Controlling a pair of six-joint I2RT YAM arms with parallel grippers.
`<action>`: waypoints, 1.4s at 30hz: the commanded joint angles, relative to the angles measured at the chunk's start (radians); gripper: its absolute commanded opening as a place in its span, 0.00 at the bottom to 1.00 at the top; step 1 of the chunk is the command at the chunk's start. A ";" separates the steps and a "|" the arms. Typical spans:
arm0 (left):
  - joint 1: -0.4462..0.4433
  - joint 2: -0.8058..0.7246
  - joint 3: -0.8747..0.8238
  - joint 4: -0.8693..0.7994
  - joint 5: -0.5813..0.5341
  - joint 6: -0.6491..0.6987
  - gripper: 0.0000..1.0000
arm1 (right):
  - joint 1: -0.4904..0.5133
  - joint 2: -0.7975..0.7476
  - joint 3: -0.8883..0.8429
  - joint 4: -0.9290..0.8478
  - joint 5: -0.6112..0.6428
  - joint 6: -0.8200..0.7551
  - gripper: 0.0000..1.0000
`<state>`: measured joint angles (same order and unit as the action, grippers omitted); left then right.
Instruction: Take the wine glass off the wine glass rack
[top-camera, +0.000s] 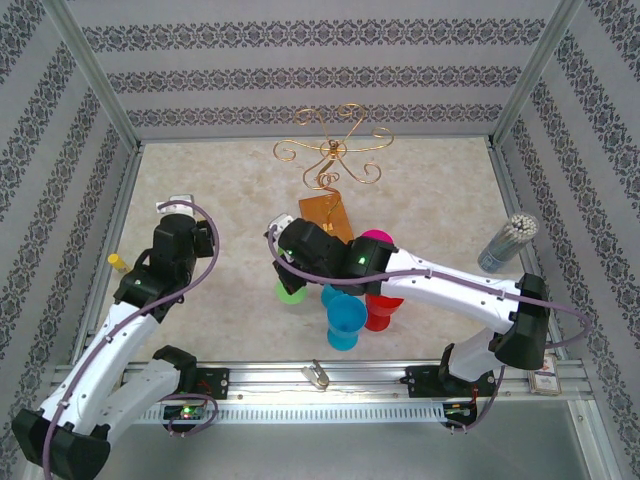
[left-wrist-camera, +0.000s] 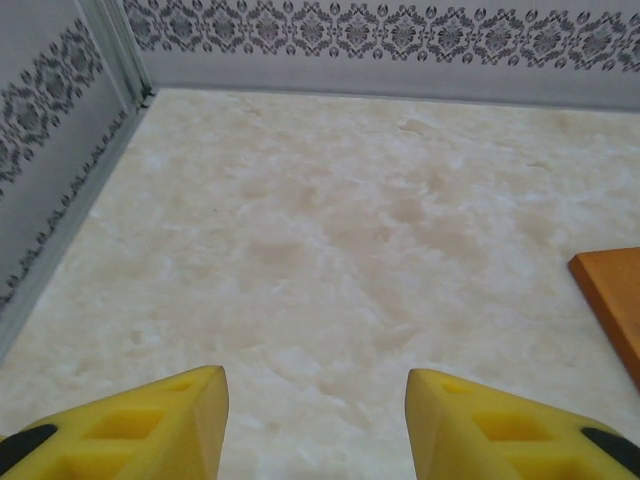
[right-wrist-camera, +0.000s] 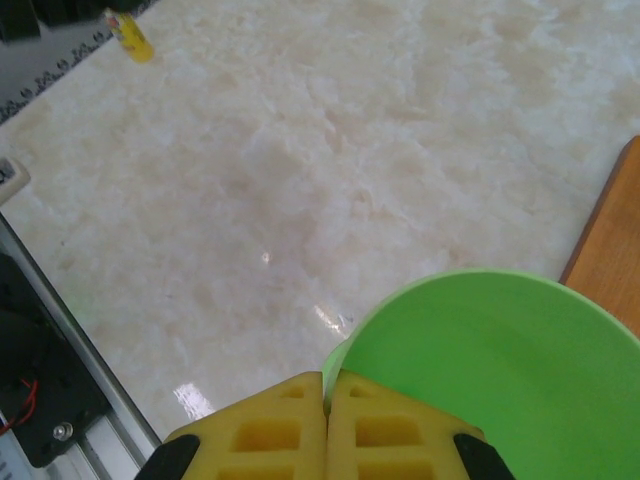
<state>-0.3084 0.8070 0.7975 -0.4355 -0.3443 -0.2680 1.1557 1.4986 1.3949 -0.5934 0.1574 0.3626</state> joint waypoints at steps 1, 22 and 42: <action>0.055 -0.018 0.001 -0.008 0.123 -0.111 0.51 | 0.031 -0.006 -0.029 0.020 0.072 0.030 0.00; 0.178 0.009 -0.036 0.026 0.353 -0.169 0.53 | 0.114 0.062 -0.144 0.070 0.148 0.110 0.00; 0.180 0.006 -0.039 0.026 0.351 -0.170 0.53 | 0.130 0.044 -0.172 0.058 0.169 0.144 0.13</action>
<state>-0.1417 0.8188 0.7650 -0.4335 -0.0029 -0.4274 1.2747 1.5585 1.2358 -0.5266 0.3038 0.4843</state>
